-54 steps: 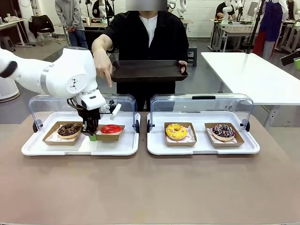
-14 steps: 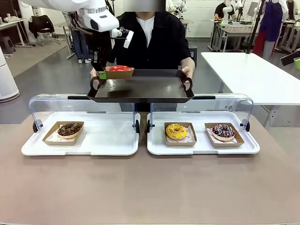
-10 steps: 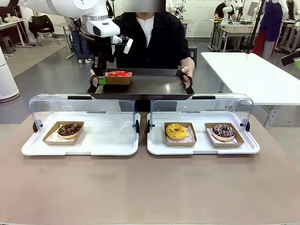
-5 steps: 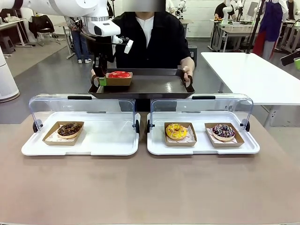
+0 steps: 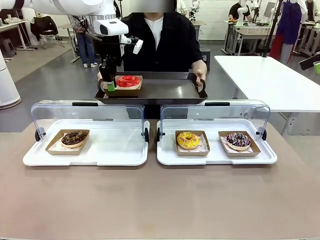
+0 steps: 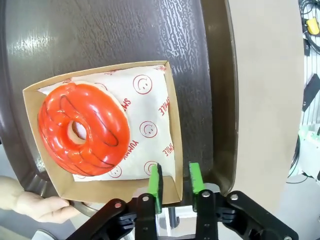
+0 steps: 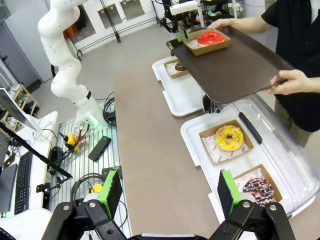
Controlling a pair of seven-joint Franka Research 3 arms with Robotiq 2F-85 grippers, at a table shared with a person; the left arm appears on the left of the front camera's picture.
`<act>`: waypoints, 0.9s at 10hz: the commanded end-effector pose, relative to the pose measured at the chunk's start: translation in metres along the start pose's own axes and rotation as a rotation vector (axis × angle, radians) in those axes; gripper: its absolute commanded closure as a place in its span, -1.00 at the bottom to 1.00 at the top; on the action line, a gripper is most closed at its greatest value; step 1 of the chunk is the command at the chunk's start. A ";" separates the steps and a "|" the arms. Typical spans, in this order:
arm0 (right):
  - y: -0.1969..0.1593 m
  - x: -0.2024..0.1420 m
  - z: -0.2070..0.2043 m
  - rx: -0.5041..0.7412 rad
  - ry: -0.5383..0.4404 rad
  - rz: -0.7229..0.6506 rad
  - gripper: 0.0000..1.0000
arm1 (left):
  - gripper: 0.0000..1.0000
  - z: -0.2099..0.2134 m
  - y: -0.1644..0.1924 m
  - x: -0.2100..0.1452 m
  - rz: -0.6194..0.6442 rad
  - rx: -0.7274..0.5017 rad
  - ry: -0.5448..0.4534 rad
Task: Provide the desired donut to the person.
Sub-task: Place the picked Paper togo box onto the Handle tray extended by the person.
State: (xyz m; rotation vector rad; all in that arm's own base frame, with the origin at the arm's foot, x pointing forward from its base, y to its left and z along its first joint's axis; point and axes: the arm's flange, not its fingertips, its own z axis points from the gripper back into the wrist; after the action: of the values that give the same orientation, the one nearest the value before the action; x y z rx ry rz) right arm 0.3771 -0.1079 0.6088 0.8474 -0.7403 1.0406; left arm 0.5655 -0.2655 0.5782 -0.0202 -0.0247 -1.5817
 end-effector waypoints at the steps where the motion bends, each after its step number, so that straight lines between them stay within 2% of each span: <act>1: 0.000 0.001 0.000 0.007 -0.011 0.008 -1.00 | -1.00 0.006 0.001 -0.004 -0.016 -0.008 -0.016; 9: 0.000 0.001 0.000 0.007 -0.011 0.008 -1.00 | -1.00 0.010 -0.004 -0.007 -0.014 -0.010 -0.018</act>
State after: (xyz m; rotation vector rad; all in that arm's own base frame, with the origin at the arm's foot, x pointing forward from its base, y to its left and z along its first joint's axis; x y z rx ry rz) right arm 0.3771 -0.1079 0.6088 0.8474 -0.7403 1.0406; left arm 0.5654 -0.2630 0.5833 -0.0196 -0.0270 -1.5801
